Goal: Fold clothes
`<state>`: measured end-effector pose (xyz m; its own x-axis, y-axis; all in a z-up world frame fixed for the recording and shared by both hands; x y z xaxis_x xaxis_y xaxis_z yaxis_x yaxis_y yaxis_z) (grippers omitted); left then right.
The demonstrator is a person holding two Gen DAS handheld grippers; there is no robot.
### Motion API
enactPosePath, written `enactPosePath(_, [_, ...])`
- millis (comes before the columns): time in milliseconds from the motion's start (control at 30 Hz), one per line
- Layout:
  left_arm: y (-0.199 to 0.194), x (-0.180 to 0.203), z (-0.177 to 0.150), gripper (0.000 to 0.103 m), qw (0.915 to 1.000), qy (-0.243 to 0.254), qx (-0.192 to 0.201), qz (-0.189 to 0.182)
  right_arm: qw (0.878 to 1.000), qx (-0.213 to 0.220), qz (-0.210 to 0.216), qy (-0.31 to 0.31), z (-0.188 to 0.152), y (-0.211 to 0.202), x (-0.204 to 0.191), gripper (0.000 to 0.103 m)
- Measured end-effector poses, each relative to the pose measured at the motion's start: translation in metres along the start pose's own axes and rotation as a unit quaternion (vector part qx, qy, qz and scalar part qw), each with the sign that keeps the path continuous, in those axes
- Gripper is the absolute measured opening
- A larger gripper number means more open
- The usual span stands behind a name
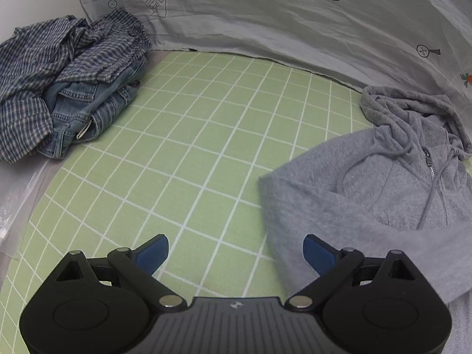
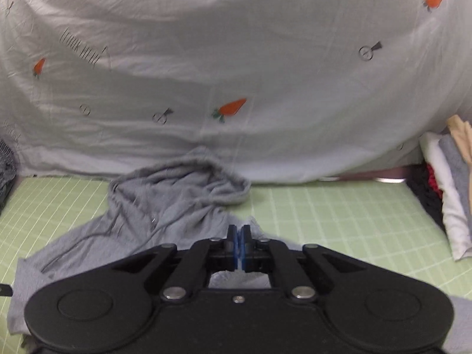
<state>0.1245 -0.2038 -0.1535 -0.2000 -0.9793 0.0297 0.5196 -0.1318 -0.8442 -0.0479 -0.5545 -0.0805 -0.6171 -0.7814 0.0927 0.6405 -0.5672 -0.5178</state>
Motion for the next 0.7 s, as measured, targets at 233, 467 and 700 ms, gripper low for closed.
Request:
enactPosePath(233, [0.007,0.020,0.010,0.097,0.9994,0.033,-0.002,0.010,0.980,0.031,-0.172,0.097,0.007,-0.005,0.137,0.004])
enactPosePath(467, [0.019,0.048,0.010,0.097,0.9974,0.070,-0.020,-0.004,0.951,-0.110,-0.224,0.182,-0.074,0.018,0.207,0.045])
enactPosePath(700, [0.038,0.071,0.036,0.096,0.9953,0.022,-0.022,-0.092,0.944,-0.157,-0.184,0.227,-0.118,0.031,0.190,0.057])
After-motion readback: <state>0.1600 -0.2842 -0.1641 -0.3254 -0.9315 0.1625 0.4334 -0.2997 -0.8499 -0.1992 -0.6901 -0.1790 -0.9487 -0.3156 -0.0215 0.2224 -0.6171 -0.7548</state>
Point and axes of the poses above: each gripper's, at about its wrist camera, not at the fingertips, and y roughly the way its jaws point, x to its right, z to its top, the point moved 6 cm from there along y, roughly the way its jaws point, and after that the axes turned 4 degrees about -z, right-handed, at the moved point
